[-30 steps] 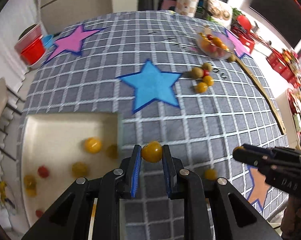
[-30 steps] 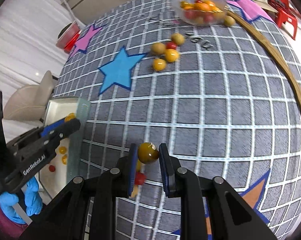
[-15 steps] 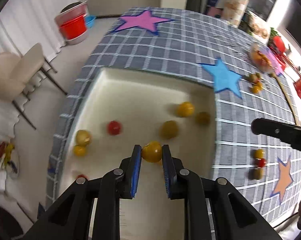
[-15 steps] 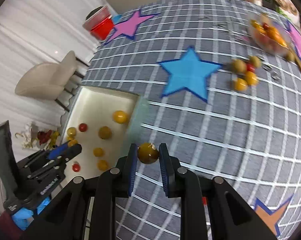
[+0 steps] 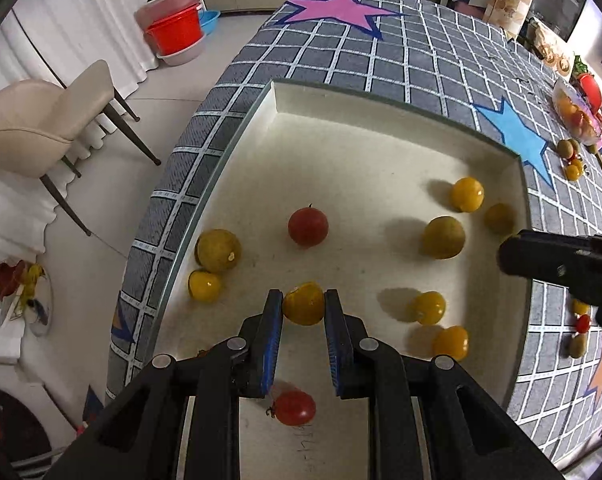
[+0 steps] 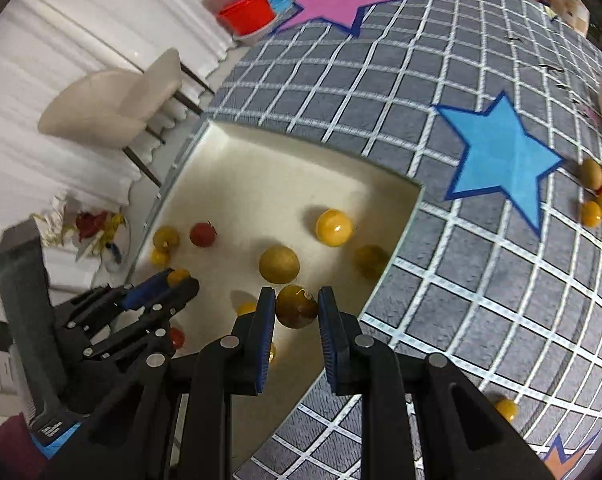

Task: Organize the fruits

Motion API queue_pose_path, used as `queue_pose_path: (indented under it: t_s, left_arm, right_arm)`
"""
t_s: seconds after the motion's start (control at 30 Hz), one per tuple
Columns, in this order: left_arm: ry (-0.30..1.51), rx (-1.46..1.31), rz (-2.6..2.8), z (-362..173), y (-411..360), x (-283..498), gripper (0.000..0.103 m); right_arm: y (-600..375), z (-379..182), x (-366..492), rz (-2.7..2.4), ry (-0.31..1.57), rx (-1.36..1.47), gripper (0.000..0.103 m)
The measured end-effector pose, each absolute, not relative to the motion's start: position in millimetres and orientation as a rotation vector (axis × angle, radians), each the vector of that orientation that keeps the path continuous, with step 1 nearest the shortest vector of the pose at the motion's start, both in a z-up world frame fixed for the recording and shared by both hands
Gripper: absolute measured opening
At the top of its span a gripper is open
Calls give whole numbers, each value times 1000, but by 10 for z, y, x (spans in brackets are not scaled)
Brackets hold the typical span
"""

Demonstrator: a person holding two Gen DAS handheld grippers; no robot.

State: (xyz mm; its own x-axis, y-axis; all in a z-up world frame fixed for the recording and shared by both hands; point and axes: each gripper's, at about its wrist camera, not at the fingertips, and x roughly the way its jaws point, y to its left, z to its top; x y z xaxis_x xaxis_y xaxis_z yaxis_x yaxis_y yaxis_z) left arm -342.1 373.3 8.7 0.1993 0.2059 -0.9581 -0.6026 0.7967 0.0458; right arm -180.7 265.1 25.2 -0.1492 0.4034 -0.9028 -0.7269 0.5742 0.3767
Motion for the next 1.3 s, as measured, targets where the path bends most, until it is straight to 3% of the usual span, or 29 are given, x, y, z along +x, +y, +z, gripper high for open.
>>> queue_pose_path:
  t_s: [0.93,0.97,1.0,1.03,1.1,1.13,1.17,1.3]
  left_arm:
    - [1274,-355,588,-9,3705,-3366,23]
    - [1276,-354,591,-5,3704,-3365,30]
    - [1279,-353,592,6,3707,-3369,55]
    - [1270,-350,596,30,3705,-3379,65]
    - [1226,-317,612,143,3666,-3405,71]
    - [1227,-311,607,171,3654,-3407,71]
    - [1237,-311,601,198,3640,-3406,71]
    - [1270,-319,583,274,3591,-3436,71]
  right_arm:
    - [2932,-104,-1986,989,1446,-393,24]
    - [2912,-87,-1985,989,1451,-387,25]
    - [2904,-85,-1979,991,1458,-378,25]
    - [2889,-73,-1967,990,1464,-368,25]
    - [2842,-2,-1950,988,1458,-349,31]
    - [2825,41,-1947,989,1451,-341,38]
    - [2808,98,-1951,989,1441,-335,52]
    - [2713,335,-1954,968,1412,-330,75]
